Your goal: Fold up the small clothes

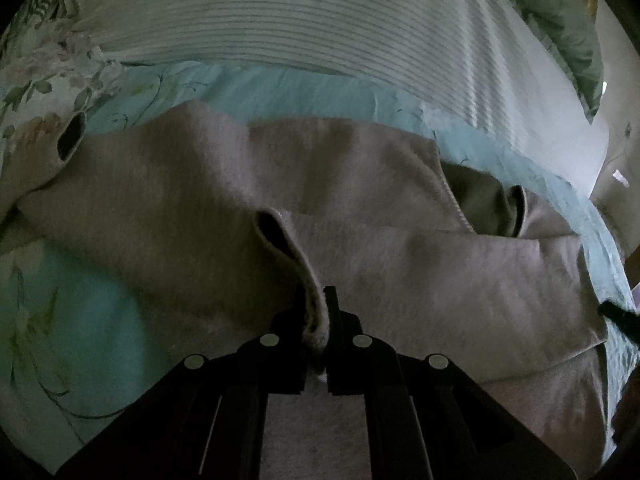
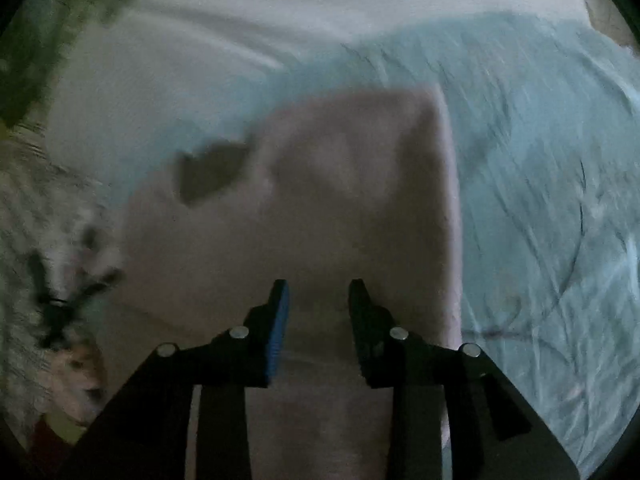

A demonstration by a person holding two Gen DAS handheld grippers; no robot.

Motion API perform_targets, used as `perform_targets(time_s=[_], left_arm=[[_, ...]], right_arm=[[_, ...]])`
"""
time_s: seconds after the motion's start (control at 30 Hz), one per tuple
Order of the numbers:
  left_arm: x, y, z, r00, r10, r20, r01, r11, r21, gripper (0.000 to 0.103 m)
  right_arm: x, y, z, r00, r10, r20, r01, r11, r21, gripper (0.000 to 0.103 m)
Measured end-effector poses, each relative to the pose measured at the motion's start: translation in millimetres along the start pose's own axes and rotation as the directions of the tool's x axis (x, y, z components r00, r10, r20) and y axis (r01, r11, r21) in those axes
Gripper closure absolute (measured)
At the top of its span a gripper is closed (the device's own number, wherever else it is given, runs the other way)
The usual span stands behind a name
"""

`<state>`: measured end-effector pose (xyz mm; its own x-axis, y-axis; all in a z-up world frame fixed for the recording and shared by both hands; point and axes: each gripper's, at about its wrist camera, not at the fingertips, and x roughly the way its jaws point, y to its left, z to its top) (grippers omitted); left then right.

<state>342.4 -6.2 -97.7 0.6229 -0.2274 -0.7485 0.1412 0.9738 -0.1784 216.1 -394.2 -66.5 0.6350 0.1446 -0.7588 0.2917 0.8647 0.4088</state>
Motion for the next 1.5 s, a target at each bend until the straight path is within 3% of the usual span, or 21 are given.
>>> perform_targets(time_s=[0.13,0.2,0.23,0.27,0.33,0.37,0.4,0.6,0.67,0.73,0.8,0.83,0.87,0.9,1.03,1.1,1.2,1.37,1.5], left_arm=[[-18.6,19.7,-1.2,0.998,0.053,0.019,-0.053,0.999,-0.015,0.086],[-32.5,37.7,2.8,0.994,0.098,0.043,-0.097,0.995,-0.028,0.065],[-39.1,50.1,6.0,0.99,0.129,0.053,-0.126,0.991,-0.047,0.046],[-43.7,58.8,8.0,0.986,0.153,0.064,-0.149,0.987,-0.062,0.039],[-54.7,79.3,14.1,0.969,0.232,0.091,-0.224,0.97,-0.094,0.032],[-58.1,88.9,17.7,0.955,0.282,0.092,-0.272,0.956,-0.106,0.022],[-60.4,98.4,22.0,0.936,0.34,0.094,-0.328,0.937,-0.116,0.02],[-33.4,132.0,55.8,0.847,0.529,0.047,-0.527,0.848,-0.048,0.016],[-21.2,141.0,67.5,0.833,0.552,0.034,-0.551,0.833,-0.036,0.016],[-14.3,152.0,75.3,0.833,0.552,0.024,-0.552,0.833,-0.034,0.016],[-6.9,158.1,82.7,0.835,0.55,0.021,-0.549,0.835,-0.033,0.027],[-4.0,162.0,85.5,0.839,0.543,0.019,-0.543,0.839,-0.033,0.058],[0.4,166.9,87.7,0.852,0.524,0.003,-0.524,0.851,-0.034,0.079],[1.7,171.4,88.7,0.875,0.483,-0.021,-0.484,0.874,-0.05,0.098],[-21.1,172.1,83.4,0.909,0.416,0.043,-0.408,0.905,-0.12,0.1],[-38.8,166.4,76.8,0.934,0.35,0.074,-0.334,0.927,-0.168,0.1],[-61.0,143.1,68.6,0.958,0.259,0.12,-0.233,0.953,-0.193,0.1],[-101.6,55.3,47.9,0.976,0.079,0.202,-0.058,0.993,-0.106,0.1],[-109.2,-22.7,34.5,0.975,-0.061,0.213,0.066,0.998,-0.017,0.1]], right_arm=[[-18.8,-1.0,-5.5,0.999,0.004,0.042,-0.006,0.999,0.049,0.066],[-30.6,9.8,-11.7,0.997,0.055,0.061,-0.057,0.998,0.027,0.049],[-36.3,15.7,-15.7,0.995,0.081,0.066,-0.082,0.997,0.009,0.046],[-40.3,23.8,-20.2,0.992,0.103,0.066,-0.102,0.995,-0.013,0.042],[-43.7,35.5,-28.8,0.989,0.138,0.053,-0.136,0.99,-0.038,0.041],[-43.5,40.3,-33.1,0.987,0.154,0.04,-0.152,0.987,-0.041,0.041],[-42.4,42.9,-36.4,0.986,0.164,0.029,-0.163,0.986,-0.041,0.041],[-28.5,61.7,-50.0,0.978,0.209,-0.027,-0.21,0.977,-0.038,0.041],[-25.2,69.0,-51.9,0.975,0.218,-0.039,-0.219,0.975,-0.042,0.041],[-24.6,72.1,-54.2,0.974,0.223,-0.047,-0.225,0.974,-0.041,0.041],[-23.1,73.6,-54.5,0.971,0.233,-0.052,-0.235,0.971,-0.038,0.041],[-22.8,75.7,-54.4,0.971,0.235,-0.052,-0.237,0.971,-0.039,0.041],[-23.6,75.7,-55.4,0.97,0.239,-0.051,-0.241,0.97,-0.038,0.041],[-24.7,74.6,-56.3,0.968,0.245,-0.05,-0.247,0.968,-0.038,0.041],[-31.5,73.8,-60.6,0.965,0.26,-0.036,-0.262,0.964,-0.037,0.041],[-33.7,73.7,-61.2,0.963,0.267,-0.033,-0.268,0.963,-0.035,0.041],[-38.7,72.6,-64.9,0.96,0.278,-0.025,-0.279,0.96,-0.034,0.041],[-46.1,66.2,-70.0,0.958,0.286,-0.014,-0.286,0.958,-0.017,0.041],[-58.4,57.3,-71.5,0.96,0.28,0.016,-0.28,0.96,-0.008,0.041]])
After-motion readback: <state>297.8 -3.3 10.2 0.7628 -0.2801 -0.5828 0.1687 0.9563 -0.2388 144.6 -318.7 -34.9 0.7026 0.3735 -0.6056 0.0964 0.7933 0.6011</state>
